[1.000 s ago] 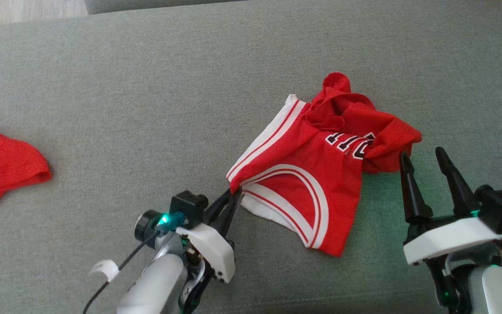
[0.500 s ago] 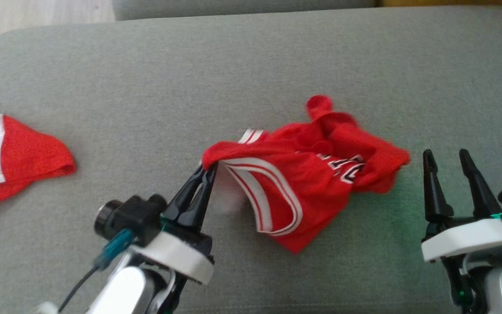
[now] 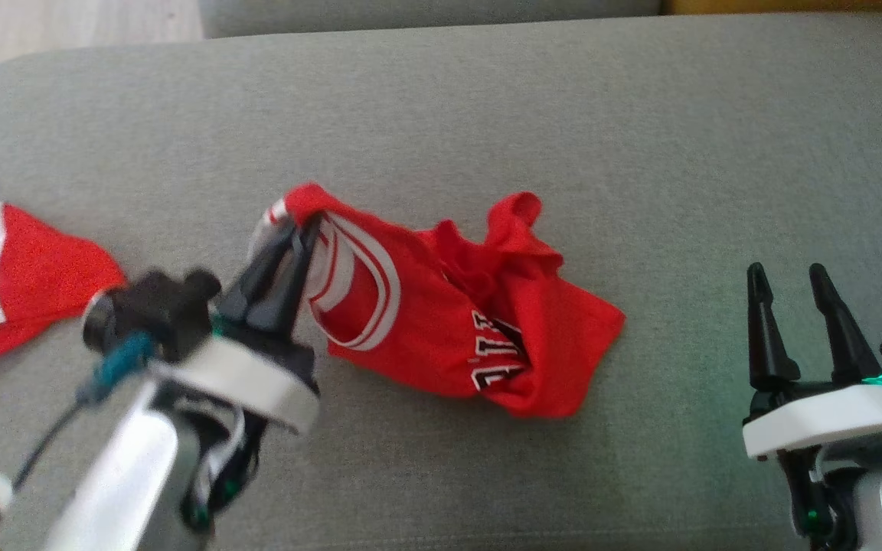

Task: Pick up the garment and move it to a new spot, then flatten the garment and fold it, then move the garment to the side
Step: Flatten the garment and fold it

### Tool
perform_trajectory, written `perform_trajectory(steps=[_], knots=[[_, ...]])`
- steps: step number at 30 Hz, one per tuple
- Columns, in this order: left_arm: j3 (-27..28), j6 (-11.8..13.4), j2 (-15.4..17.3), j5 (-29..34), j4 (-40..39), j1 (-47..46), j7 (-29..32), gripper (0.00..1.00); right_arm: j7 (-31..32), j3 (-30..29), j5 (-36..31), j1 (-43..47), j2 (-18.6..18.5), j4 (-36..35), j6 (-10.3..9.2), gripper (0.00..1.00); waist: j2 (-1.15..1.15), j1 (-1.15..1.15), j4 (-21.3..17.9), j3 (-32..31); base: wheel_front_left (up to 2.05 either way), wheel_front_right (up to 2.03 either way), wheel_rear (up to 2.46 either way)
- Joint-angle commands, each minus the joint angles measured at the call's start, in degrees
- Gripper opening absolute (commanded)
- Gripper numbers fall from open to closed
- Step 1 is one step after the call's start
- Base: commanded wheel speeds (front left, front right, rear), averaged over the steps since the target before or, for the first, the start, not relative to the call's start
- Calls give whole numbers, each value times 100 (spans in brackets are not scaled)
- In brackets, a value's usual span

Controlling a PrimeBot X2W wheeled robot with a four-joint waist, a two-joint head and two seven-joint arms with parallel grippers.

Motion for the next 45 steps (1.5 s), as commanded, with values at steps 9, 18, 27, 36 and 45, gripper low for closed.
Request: perform_trajectory(steps=[9, 18, 27, 36, 45], knots=[[645, -358, -149, -387, 2508, -2093, -305, 0, -83, 340, 96, -373, -31, -129, 43, 100, 0, 0, -558, 407, 0, 0, 0], [829, -668, -362, -560, 5575, -3462, -965, 84, -208, 601, 149, -577, -31, 44, 43, 100, 0, 0, -839, 690, 0, 0, 0], [801, -487, -495, -225, 5956, -3189, -1418, 100, -241, 651, 6, -590, -31, 98, 43, 100, 0, 0, -637, 530, 0, 0, 0], [1268, 23, -537, 430, 3630, -1508, -1424, 100, -205, 576, -287, -559, -31, 12, 43, 100, 0, 0, -291, 198, 0, 0, 0], [1373, 304, -610, 838, 1794, 191, -1425, 100, -29, 601, -663, -303, -31, -78, 43, 100, 0, 0, -66, -242, 0, 0, 0]])
